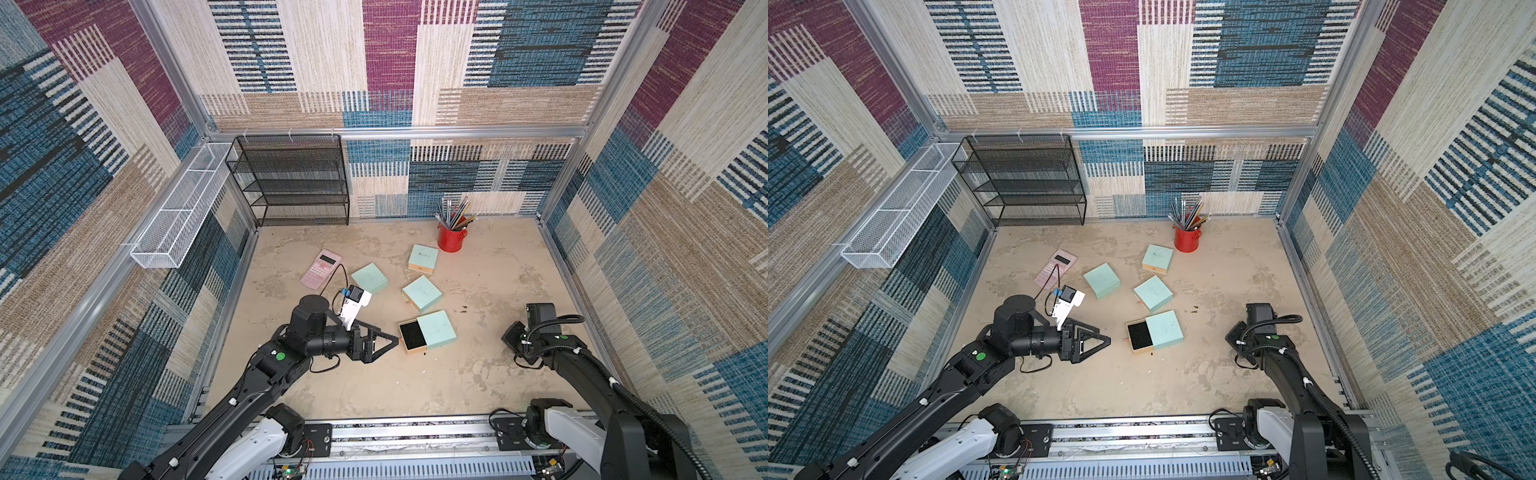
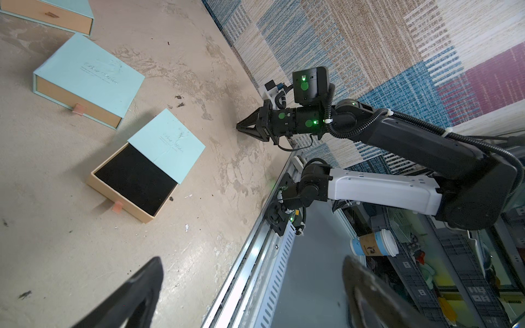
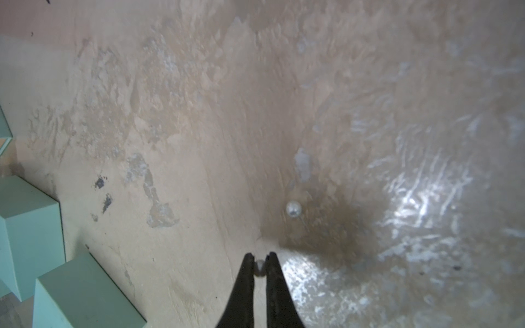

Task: Take out the earrings from the drawer-style jewelry box
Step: Place the earring at the center of the board.

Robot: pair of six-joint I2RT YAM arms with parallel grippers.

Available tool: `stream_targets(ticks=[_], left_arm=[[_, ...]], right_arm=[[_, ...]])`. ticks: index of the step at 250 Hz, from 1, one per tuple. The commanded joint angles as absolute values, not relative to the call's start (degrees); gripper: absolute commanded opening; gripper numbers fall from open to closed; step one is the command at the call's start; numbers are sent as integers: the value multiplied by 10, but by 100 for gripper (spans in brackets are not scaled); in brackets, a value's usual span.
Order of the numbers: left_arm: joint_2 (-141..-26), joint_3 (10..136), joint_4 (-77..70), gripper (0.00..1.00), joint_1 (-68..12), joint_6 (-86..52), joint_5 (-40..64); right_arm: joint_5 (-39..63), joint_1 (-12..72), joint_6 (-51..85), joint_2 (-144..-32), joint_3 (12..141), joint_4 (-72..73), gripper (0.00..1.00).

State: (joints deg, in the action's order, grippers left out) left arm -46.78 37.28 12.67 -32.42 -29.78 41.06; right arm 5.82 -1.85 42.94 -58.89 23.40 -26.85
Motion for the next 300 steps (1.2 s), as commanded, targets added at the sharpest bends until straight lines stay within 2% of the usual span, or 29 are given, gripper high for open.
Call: stream_targets(ticks=[1, 300], left_arm=[[-468, 374, 113, 98, -325, -293, 415], [-465, 376, 120, 98, -324, -291, 406]], right_arm=[[55, -19, 424, -587, 229, -259, 10], [58, -23, 422, -586, 218, -252, 23]])
